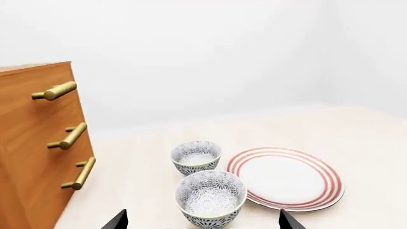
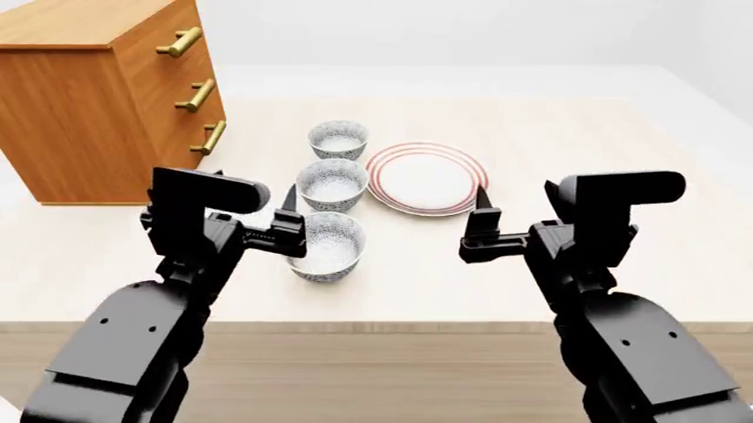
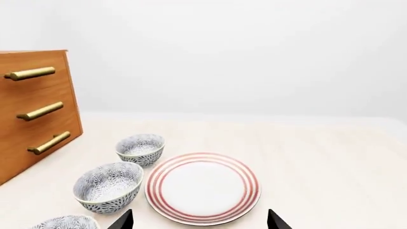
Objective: Stack the bowl in the middle on the bowl at the back.
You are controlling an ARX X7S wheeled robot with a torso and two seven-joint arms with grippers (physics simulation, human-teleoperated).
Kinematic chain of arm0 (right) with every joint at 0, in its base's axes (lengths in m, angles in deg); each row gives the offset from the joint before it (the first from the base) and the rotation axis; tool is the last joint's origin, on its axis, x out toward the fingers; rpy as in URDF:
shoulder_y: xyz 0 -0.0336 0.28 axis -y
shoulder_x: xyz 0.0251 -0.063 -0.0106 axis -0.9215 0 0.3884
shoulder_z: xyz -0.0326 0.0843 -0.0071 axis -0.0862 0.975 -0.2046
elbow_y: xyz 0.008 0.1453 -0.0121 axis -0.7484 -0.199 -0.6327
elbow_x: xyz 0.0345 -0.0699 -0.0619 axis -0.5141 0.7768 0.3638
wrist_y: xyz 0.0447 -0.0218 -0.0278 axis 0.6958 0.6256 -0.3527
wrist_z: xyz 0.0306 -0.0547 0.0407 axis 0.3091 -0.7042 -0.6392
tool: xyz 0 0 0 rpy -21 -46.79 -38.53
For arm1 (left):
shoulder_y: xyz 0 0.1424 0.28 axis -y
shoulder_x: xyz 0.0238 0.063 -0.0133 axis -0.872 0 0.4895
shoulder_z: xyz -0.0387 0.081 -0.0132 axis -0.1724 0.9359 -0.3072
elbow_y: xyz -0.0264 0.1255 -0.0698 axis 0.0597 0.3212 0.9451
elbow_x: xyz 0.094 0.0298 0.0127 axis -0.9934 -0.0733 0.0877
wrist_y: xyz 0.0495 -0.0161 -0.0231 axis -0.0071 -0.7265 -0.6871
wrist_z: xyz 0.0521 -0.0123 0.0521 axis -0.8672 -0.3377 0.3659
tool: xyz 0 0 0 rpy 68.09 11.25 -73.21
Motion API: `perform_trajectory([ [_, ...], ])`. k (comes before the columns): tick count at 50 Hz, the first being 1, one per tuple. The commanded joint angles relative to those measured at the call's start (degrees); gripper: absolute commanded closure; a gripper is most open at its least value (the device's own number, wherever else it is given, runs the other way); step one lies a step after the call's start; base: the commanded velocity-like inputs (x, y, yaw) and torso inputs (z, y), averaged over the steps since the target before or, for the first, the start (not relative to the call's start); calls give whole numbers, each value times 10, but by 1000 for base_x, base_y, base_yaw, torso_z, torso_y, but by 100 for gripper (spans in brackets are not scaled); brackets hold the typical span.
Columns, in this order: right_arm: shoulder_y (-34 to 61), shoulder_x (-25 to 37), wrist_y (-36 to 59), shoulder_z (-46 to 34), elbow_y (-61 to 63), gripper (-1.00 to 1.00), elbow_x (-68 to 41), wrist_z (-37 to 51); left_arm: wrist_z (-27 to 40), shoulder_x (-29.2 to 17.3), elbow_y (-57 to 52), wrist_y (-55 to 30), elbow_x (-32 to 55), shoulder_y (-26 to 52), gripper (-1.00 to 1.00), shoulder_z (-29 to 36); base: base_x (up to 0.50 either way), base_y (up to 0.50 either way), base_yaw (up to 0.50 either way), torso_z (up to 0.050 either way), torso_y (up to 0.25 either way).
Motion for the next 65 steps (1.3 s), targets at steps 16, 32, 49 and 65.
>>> perform_trajectory([
  [16,129,37,153,6,-13,-100,-52,-9,-36,-35,59,-130,38,146,-100,5,36,0,0,0,0],
  [32,145,36,148,-7,-33,-100,-50,-5,-31,-33,70,-128,41,156,-100,2,407,0,0,0,0],
  [49,147,37,153,-4,-30,-100,-57,0,-29,-35,68,-129,45,157,-100,4,440,0,0,0,0],
  [65,143,38,153,-5,-29,-100,-61,3,-24,-35,72,-121,45,155,-100,5,330,0,0,0,1],
])
